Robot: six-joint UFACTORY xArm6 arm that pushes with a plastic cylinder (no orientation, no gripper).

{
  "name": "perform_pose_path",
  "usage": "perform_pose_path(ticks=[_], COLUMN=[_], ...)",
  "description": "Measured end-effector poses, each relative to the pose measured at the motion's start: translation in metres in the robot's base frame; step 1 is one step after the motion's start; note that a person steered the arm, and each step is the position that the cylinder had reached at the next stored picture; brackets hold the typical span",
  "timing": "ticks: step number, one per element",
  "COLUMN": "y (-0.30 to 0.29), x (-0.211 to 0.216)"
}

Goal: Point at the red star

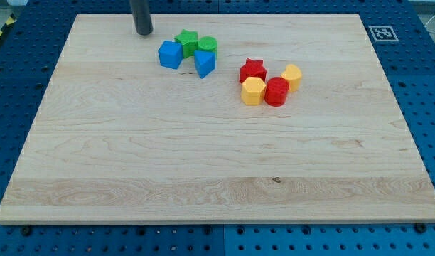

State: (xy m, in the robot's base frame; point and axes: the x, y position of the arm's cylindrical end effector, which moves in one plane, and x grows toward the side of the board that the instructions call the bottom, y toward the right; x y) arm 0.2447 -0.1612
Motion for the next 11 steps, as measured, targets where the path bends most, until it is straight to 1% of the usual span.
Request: perform_pose_path(ticks=[1,2,3,6,7,9,10,11], y=[-0.017,-0.018,-0.011,0.034,0.065,0.146,0.174,0.177], x=[0.011,0.033,0.056,0.112,0.13,0.135,0.135,0.135])
